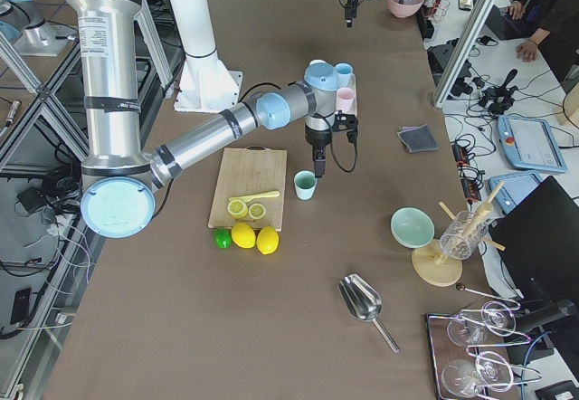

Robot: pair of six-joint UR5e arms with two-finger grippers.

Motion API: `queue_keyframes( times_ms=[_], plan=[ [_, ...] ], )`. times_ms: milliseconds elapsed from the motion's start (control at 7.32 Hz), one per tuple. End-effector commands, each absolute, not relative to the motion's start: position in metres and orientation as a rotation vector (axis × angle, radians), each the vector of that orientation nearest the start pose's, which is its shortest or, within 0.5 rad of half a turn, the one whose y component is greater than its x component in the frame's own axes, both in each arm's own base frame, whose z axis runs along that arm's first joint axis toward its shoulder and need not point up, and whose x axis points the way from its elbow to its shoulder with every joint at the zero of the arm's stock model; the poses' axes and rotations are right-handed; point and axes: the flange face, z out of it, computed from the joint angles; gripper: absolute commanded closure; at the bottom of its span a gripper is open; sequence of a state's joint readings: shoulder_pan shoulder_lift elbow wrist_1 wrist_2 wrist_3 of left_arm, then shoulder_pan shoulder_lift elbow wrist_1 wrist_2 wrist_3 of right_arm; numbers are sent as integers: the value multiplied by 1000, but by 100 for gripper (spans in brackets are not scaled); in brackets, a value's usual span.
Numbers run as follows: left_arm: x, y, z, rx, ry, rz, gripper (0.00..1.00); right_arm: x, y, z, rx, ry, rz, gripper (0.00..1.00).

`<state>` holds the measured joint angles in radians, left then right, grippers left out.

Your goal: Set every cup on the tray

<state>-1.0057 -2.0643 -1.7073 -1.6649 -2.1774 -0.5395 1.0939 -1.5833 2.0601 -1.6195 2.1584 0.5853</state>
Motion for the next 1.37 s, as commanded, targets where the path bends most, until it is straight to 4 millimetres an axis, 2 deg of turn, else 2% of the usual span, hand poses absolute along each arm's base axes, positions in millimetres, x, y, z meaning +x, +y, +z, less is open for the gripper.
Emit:
queue_keyframes(
  times_ms=[0,137,273,683,820,1093,1230],
  plan=[
    [206,-585,347,309,841,320,1,-177,-449,487,80,-719,-23,5],
    [206,-585,349,307,836,318,1,-191,-454,511,100,-724,-16,9],
    [206,-585,348,305,839,312,1,-203,-453,522,100,-735,-19,11],
    [207,-585,348,304,839,310,1,-224,-437,529,79,-725,-68,18],
    [207,-584,348,304,840,308,1,-232,-435,531,81,-708,-78,30],
    [207,-586,347,312,828,303,1,-240,-430,533,74,-706,-96,88],
    [207,-586,347,312,828,302,1,-244,-431,529,78,-710,-106,100]
  ],
)
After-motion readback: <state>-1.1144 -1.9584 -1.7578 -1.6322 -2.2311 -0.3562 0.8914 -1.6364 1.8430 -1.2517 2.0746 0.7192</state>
